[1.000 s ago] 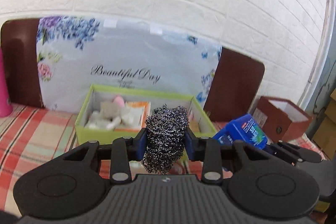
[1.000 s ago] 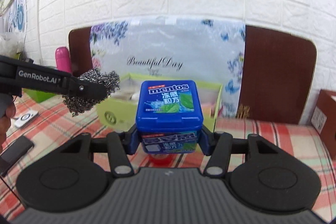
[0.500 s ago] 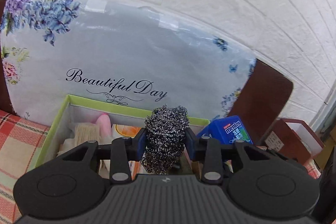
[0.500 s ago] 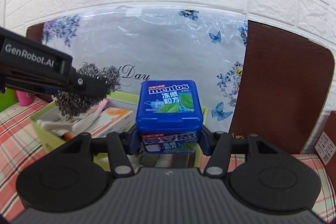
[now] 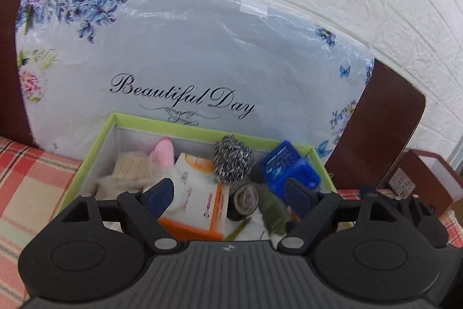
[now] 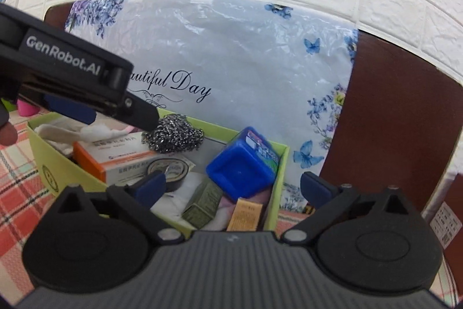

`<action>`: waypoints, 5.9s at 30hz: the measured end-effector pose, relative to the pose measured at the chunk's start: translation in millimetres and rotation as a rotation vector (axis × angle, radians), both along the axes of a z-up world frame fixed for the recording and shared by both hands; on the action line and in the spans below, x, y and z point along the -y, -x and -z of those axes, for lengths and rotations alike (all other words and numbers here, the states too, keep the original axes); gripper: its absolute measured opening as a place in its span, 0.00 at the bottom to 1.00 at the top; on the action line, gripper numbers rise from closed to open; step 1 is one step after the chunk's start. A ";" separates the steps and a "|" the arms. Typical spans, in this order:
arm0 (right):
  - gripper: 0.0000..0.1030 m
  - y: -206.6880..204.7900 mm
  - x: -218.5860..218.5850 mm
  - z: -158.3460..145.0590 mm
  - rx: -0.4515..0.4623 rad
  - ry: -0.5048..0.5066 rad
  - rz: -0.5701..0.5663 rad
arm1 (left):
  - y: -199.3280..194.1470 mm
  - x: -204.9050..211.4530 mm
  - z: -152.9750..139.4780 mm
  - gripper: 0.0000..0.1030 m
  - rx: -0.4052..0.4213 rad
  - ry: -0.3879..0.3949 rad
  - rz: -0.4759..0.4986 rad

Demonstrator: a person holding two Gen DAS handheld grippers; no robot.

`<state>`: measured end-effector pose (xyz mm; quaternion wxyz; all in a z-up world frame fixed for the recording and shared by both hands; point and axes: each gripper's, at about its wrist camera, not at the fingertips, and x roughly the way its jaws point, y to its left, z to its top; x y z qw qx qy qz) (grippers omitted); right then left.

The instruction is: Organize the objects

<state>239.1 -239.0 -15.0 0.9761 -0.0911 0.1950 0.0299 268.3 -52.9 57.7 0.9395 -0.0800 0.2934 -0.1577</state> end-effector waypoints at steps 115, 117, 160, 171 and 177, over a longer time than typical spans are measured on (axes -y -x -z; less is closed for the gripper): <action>0.44 93.3 -2.2 -38.0 -0.001 -0.116 -0.074 | 74.2 -4.6 -28.2 0.05 0.135 0.053 0.080; 0.44 77.5 -0.4 -39.8 0.023 -0.100 -0.054 | 59.7 0.1 -29.5 0.05 0.135 0.048 0.074; 1.00 169.4 -25.8 -1.3 -0.194 -0.178 0.140 | 173.6 -28.9 14.7 0.94 -0.018 -0.289 -0.201; 1.00 185.6 -28.0 -12.7 -0.139 -0.158 0.189 | 189.6 -35.6 17.4 0.94 -0.016 -0.296 -0.211; 1.00 186.9 -30.5 -9.7 -0.145 -0.146 0.196 | 194.7 -41.2 20.1 0.94 0.002 -0.264 -0.206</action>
